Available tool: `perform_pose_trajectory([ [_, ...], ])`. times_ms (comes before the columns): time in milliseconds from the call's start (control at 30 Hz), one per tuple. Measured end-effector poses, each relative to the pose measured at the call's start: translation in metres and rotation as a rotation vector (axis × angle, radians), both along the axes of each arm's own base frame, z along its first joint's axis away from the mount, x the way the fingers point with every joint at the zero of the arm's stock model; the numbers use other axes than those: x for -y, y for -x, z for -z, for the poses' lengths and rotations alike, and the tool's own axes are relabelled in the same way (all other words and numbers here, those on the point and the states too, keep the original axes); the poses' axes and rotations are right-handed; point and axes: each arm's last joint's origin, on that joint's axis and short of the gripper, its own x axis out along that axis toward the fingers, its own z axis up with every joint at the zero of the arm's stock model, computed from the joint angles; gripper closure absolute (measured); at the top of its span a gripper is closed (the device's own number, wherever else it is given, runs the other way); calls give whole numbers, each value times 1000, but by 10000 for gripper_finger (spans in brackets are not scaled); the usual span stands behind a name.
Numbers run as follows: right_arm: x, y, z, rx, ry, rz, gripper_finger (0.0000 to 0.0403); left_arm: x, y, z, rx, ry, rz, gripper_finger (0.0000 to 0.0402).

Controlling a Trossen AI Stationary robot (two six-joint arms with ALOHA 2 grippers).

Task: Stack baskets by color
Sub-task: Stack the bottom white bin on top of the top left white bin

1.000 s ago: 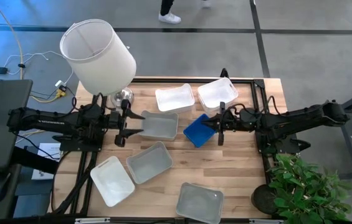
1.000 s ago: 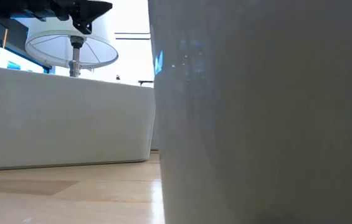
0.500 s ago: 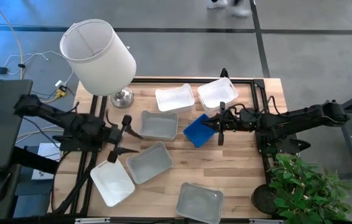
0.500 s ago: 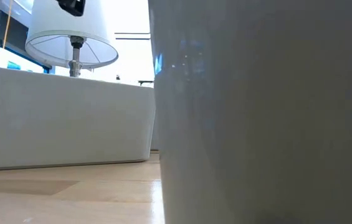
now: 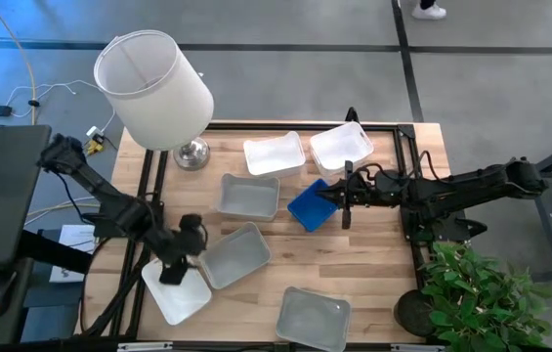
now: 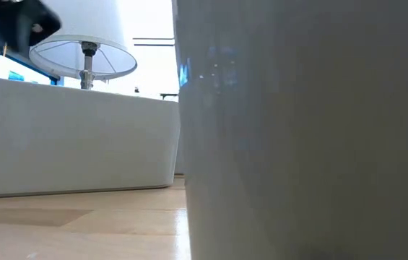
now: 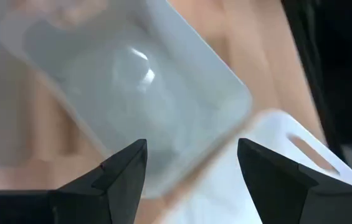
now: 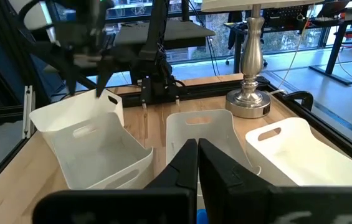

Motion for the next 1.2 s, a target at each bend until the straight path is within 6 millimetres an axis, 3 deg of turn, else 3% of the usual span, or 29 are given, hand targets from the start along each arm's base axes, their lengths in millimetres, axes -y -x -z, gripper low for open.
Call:
perform_pose_trajectory([
  [200,0,0,0,0,0,0,403,15,0,23,-235,24,1,163],
  [333,0,0,0,0,0,0,403,7,10,11,-369,-31,-154,163],
  [567,0,0,1,-6,0,0,403,4,17,1,-378,-23,-292,163],
  [967,0,0,2,-22,-3,1,403,-3,29,33,-520,-74,-346,163],
  [1200,0,0,2,-22,-2,4,403,-5,32,41,-530,-110,-336,163],
])
